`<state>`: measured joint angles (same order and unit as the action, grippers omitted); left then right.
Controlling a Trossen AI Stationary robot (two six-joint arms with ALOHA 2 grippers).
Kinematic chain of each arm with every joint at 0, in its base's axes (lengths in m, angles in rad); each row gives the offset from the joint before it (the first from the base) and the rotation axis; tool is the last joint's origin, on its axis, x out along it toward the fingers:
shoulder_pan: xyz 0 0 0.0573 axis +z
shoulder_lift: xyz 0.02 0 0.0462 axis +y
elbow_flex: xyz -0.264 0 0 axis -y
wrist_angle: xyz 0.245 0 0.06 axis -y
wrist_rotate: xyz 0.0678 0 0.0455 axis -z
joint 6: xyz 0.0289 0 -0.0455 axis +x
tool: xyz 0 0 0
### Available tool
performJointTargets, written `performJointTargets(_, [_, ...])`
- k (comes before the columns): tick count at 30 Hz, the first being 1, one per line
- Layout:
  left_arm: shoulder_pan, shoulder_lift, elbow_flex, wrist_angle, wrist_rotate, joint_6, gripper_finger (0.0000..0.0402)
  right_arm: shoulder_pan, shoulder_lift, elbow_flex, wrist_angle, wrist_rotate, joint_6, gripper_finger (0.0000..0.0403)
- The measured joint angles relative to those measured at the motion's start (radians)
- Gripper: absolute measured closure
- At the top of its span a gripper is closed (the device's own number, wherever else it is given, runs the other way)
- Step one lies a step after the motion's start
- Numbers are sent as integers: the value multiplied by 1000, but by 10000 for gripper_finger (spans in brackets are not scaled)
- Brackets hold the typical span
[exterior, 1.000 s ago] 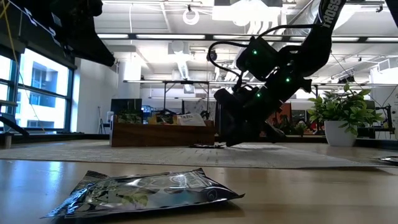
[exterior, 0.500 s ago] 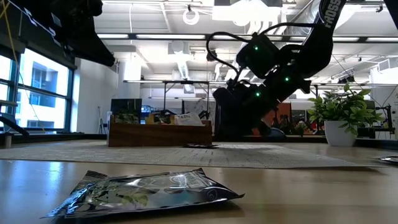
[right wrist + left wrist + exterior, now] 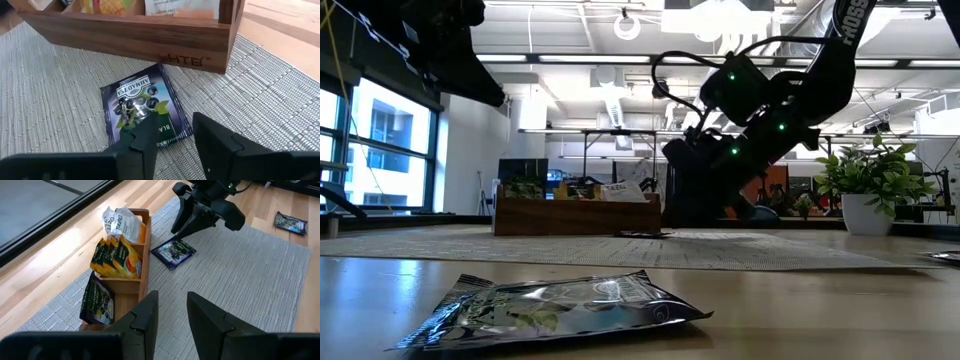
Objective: Pick & Place Tea
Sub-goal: Put the purple tea bag into the left section of the wooden organizer
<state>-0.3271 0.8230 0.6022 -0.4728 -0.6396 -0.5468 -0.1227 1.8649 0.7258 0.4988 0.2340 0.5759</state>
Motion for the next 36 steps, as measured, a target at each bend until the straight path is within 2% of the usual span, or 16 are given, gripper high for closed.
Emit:
performJointTargets(3, [0, 0, 0, 0, 0, 0, 300, 15, 0, 0, 19, -1, -67, 267])
performJointTargets(8, [0, 0, 0, 0, 0, 0, 300, 55, -1, 0, 136, -6, -377, 247])
performJointTargets(10, [0, 0, 0, 0, -1, 0, 300, 58, -1, 12, 126, -9, -351, 241])
performJointTargets(15, [0, 0, 0, 1, -1, 0, 300, 52, 16, 58, -48, 13, -321, 236])
performJointTargets(23, [0, 0, 0, 1, -1, 0, 300, 49, 130, 146, -101, 11, -350, 243])
performJointTargets(28, [0, 0, 0, 1, 0, -1, 300, 45, 150, 187, -210, 26, -393, 274])
performJointTargets(36, [0, 0, 0, 0, 0, -1, 300, 44, 152, 183, -214, 9, -405, 390])
